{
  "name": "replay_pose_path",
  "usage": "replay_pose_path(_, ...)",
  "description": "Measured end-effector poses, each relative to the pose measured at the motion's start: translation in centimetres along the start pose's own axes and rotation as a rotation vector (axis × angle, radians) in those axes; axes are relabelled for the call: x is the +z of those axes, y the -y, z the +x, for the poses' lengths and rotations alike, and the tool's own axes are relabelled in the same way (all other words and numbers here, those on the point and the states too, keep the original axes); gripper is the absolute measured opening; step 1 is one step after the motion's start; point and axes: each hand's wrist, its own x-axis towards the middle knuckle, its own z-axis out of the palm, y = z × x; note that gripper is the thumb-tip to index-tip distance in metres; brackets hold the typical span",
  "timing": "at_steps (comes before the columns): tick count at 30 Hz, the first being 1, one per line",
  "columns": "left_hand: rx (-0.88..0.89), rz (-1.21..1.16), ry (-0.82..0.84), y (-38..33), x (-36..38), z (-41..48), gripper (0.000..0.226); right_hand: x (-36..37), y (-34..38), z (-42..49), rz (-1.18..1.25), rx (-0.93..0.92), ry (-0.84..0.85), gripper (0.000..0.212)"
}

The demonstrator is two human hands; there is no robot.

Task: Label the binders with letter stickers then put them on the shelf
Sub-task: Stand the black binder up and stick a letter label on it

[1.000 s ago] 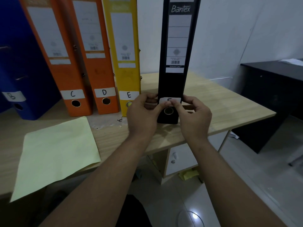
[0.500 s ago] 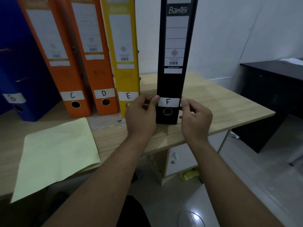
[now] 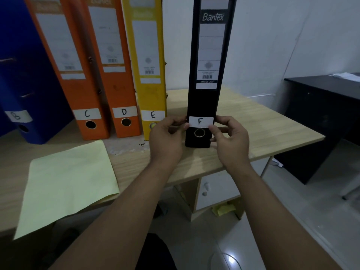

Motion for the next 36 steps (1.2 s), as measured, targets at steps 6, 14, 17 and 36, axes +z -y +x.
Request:
replay_pose_path(6,0.03,0.046,0.012,-0.7,0.0,-0.3,0.013,0.0,0.3,-0.1,-0.005,0.027,0.018,0.014)
replay_pose_path(14,0.004,-0.003,0.026,-0.6,0.1,-0.4,0.025,0.4,0.6,-0.5,-0.071,-0.007,-0.019,0.021)
replay_pose_path(17,0.039,0.029,0.016,-0.6,0.2,-0.5,0.021,0.3,0.2,-0.3,-0.051,-0.005,-0.012,0.02)
replay_pose_path(36,-0.006,-0.025,-0.052,-1.3,0.3,-0.4,0.015,0.3,0.7,0.4,0.148,0.14,-0.016,0.018)
